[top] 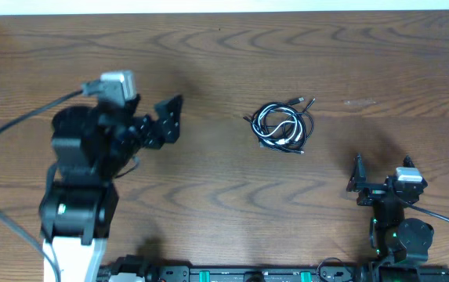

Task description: Untangle cables

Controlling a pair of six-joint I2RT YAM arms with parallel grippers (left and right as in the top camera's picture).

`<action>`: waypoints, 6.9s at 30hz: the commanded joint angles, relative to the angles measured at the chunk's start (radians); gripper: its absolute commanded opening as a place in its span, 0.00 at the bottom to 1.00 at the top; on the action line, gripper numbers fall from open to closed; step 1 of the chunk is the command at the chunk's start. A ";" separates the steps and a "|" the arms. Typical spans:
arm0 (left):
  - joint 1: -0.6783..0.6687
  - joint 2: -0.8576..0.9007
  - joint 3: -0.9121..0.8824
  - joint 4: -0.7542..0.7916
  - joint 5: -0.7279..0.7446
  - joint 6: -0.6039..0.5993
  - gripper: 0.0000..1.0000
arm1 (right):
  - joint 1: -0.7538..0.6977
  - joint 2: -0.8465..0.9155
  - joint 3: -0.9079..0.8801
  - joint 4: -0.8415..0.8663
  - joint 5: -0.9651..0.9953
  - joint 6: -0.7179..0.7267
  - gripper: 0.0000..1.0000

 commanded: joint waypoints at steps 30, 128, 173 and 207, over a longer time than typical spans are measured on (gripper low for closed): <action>-0.474 0.333 0.085 -0.050 -0.415 -0.163 0.95 | -0.002 0.000 -0.002 -0.004 0.006 0.010 0.99; -0.564 1.094 0.294 -0.047 -0.514 -0.214 0.12 | -0.002 0.000 -0.002 -0.004 0.006 0.010 0.99; -0.503 0.607 0.294 -0.267 -0.346 0.159 0.36 | -0.002 0.000 -0.002 -0.004 0.006 0.010 0.99; -0.504 0.750 0.294 -0.322 -0.459 -1.049 0.53 | -0.002 0.000 -0.002 -0.004 0.006 0.010 0.99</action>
